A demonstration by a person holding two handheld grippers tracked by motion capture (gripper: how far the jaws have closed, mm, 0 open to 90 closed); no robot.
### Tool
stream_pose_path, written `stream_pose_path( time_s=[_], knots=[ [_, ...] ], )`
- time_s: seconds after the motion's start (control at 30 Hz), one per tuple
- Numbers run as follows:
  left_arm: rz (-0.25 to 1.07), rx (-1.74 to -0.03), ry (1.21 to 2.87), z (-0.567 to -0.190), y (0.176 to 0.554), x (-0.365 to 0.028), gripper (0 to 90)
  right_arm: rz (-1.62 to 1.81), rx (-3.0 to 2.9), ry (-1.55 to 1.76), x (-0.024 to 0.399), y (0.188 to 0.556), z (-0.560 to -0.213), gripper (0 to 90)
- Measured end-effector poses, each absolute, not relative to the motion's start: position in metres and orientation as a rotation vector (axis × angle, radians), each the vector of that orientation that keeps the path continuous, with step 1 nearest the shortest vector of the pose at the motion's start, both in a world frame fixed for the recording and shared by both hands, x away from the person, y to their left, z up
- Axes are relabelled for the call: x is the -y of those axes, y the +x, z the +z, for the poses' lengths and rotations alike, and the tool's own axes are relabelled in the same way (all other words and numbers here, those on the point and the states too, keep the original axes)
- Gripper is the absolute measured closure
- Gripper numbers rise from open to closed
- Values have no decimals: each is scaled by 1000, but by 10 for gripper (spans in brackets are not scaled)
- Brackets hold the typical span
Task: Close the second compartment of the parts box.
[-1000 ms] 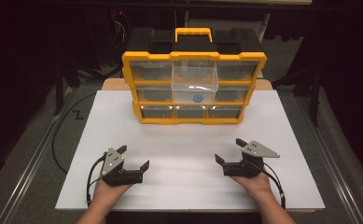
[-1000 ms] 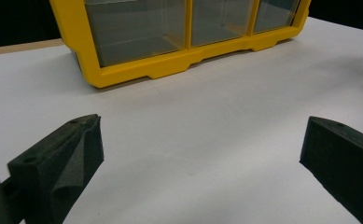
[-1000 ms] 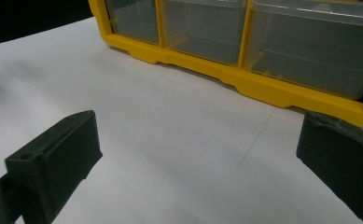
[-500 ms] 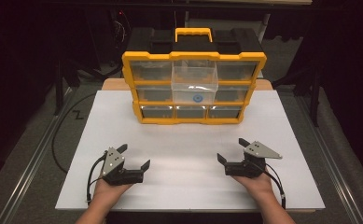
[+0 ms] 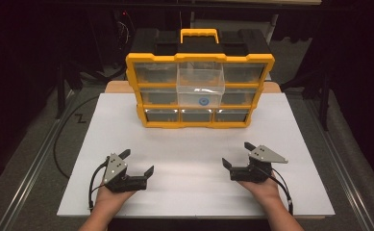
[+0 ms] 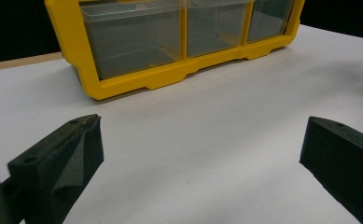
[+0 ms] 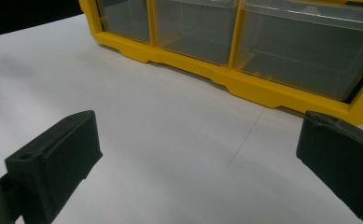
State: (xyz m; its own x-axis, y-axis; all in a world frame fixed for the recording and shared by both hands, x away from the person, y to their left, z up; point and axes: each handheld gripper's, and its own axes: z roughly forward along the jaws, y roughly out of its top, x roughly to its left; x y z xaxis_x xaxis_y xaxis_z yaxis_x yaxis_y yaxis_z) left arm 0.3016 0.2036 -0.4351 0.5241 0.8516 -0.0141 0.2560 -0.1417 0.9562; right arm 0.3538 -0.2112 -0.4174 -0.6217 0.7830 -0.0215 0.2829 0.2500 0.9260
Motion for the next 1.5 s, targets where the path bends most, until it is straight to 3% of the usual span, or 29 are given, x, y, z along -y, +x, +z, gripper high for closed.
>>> stream_pose_path(
  time_s=[0.23,0.5,0.67,0.83,1.07,1.5],
  knots=[
    [692,-954,1674,-435,301,-204,1,1362,-2063,989,209,355,-417,25],
    [691,-944,1667,-434,301,-204,1,1400,-2056,1001,202,359,-411,180],
    [691,-930,1670,-433,302,-202,0,1411,-2032,961,196,358,-406,373],
    [690,-922,1665,-433,303,-201,0,1430,-2013,912,189,355,-402,633],
    [691,-917,1653,-432,306,-201,0,1448,-2018,867,183,357,-402,886],
    [697,-917,1662,-434,308,-200,1,1492,-1998,820,176,356,-391,900]
  ],
)
